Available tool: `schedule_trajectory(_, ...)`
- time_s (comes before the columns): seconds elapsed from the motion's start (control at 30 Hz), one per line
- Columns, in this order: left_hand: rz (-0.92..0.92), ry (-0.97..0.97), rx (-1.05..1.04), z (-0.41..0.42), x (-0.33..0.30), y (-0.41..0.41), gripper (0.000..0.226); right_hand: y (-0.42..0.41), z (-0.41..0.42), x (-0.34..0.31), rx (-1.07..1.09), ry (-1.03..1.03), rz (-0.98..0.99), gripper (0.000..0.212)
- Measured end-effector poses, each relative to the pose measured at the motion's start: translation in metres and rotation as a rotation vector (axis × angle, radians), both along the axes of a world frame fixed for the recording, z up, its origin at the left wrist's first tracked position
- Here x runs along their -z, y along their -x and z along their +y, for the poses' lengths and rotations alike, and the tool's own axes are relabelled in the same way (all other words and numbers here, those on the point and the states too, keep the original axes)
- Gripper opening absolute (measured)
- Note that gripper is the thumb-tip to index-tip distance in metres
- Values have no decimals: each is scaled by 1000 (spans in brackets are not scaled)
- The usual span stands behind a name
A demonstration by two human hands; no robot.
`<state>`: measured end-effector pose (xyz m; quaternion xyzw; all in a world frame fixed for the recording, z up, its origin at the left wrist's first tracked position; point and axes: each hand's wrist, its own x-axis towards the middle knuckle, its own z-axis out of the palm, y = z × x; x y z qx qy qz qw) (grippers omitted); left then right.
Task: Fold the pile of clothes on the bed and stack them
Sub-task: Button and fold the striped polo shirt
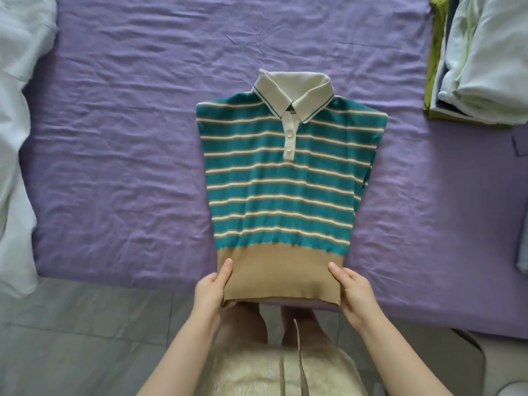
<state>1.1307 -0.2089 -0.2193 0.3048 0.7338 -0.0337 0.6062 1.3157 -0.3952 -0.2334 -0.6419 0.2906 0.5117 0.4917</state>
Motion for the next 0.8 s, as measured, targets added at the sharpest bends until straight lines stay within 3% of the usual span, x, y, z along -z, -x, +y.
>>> schedule_trajectory(0.13,-243,135,-304,31,-2,-42,29,-35,35,-4,238,-80,81,15)
schedule_trajectory(0.23,-389,157,-394,74,-4,-90,25,-74,76,-7,391,-118,141,8)
schedule_trajectory(0.33,-475,173,-463,119,-8,-143,21,-118,119,-13,521,-165,154,17)
schedule_trajectory(0.57,-623,154,-386,207,-7,-245,28,-206,208,-18,601,-335,106,19)
schedule_trajectory(0.63,-596,137,-345,218,2,-262,33,-221,224,-12,556,-359,72,23)
schedule_trajectory(0.7,-517,85,-296,220,15,-272,44,-230,234,-2,370,-320,-53,35)
schedule_trajectory(0.8,-428,4,-181,210,26,-274,46,-224,235,9,-219,-172,-424,47)
